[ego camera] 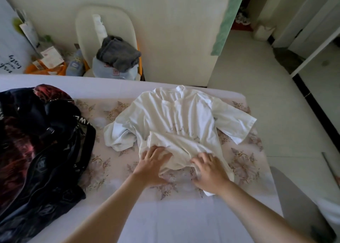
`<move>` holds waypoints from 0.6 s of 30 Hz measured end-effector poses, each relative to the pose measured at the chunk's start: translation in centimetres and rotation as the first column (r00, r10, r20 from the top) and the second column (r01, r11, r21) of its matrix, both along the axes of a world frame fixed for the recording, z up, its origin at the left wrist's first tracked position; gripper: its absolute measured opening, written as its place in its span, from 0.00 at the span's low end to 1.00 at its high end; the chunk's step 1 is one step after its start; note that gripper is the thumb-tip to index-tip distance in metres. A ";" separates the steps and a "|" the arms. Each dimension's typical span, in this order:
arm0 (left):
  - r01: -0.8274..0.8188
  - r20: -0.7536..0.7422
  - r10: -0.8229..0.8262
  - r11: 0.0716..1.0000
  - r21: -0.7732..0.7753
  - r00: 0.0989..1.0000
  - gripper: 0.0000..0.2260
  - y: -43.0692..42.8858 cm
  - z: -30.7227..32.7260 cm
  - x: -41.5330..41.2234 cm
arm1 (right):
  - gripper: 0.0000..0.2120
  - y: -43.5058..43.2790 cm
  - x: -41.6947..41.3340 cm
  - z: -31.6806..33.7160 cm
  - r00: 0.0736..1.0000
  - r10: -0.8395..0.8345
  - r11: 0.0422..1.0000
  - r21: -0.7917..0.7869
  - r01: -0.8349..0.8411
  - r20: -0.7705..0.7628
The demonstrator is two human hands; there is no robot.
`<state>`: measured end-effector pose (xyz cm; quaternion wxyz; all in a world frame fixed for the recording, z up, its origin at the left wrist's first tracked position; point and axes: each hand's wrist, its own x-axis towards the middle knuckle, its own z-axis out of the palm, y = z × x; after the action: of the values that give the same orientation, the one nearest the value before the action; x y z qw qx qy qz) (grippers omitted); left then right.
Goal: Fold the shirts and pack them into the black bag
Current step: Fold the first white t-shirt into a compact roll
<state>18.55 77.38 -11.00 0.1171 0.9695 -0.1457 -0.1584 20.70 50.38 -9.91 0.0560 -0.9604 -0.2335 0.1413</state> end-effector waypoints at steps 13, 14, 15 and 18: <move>-0.274 0.048 0.294 0.930 -0.247 0.955 0.24 1.2 6.2 1.1 | 0.16 -1.3 0.8 3.1 0.927 -0.298 0.953 0.132 0.274 0.228; -0.317 -0.028 0.318 0.924 -0.212 0.948 0.20 1.1 7.3 0.9 | 0.14 -1.1 0.6 4.3 0.921 -0.322 0.944 0.147 0.295 0.221; -0.334 -0.127 0.318 0.932 -0.138 0.940 0.17 1.1 8.4 0.6 | 0.12 -0.9 0.1 5.6 0.919 -0.359 0.927 0.175 0.331 0.164; -0.283 -0.531 0.319 0.947 0.151 0.785 0.05 1.4 11.4 -1.6 | 0.12 -0.6 -1.2 8.6 0.907 -0.313 0.931 0.098 0.351 -0.281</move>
<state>16.90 78.75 0.35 0.1470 0.8971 0.0555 -0.4130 19.49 49.76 -1.31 0.1797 -0.9524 -0.0666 0.2371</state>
